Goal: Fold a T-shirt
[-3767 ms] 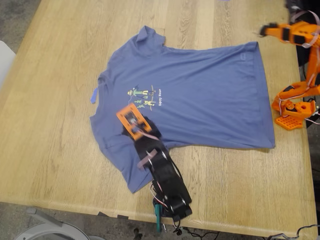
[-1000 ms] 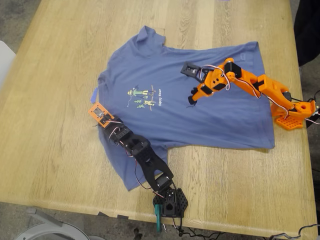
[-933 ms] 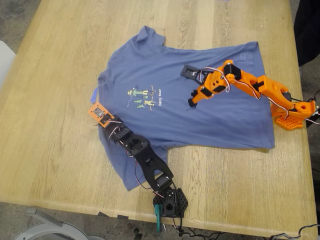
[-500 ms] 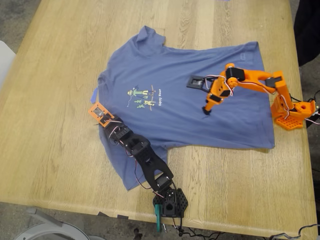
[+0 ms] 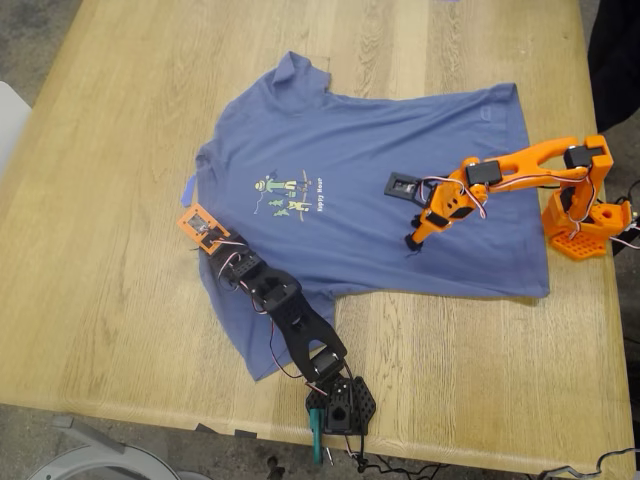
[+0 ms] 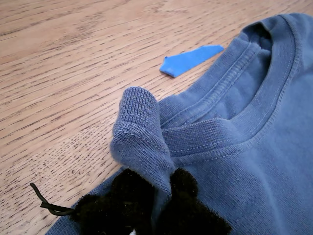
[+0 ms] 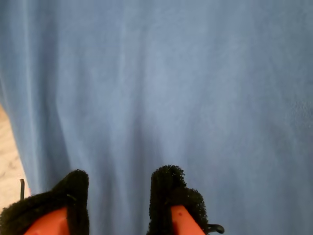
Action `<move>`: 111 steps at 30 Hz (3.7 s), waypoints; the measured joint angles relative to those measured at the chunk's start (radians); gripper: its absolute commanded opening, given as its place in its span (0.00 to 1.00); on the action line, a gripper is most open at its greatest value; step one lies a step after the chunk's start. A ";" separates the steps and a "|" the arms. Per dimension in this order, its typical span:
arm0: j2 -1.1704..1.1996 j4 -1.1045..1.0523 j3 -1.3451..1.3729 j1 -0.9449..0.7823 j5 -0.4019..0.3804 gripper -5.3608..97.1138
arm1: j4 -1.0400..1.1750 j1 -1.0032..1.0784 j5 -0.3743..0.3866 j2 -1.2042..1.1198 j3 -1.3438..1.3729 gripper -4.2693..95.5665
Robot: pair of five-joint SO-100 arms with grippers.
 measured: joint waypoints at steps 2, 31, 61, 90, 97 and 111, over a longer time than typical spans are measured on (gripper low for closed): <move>0.000 0.000 0.000 0.000 0.000 0.05 | -0.084 -0.005 -0.012 0.000 0.005 0.26; 0.074 0.043 0.063 0.043 -0.005 0.05 | -0.609 0.069 -0.054 -0.359 0.052 0.25; 0.744 0.049 0.525 0.460 -0.025 0.05 | -0.347 0.215 -0.055 -0.738 -0.502 0.04; 0.371 0.336 -0.054 1.365 -0.025 0.05 | -0.454 0.629 -0.041 -0.603 -0.250 0.04; 0.107 0.454 -0.247 1.428 -0.023 0.05 | -0.532 0.681 -0.038 -0.506 -0.078 0.04; -0.032 0.595 -0.362 1.450 0.005 0.38 | -0.583 0.723 -0.034 -0.365 0.120 0.04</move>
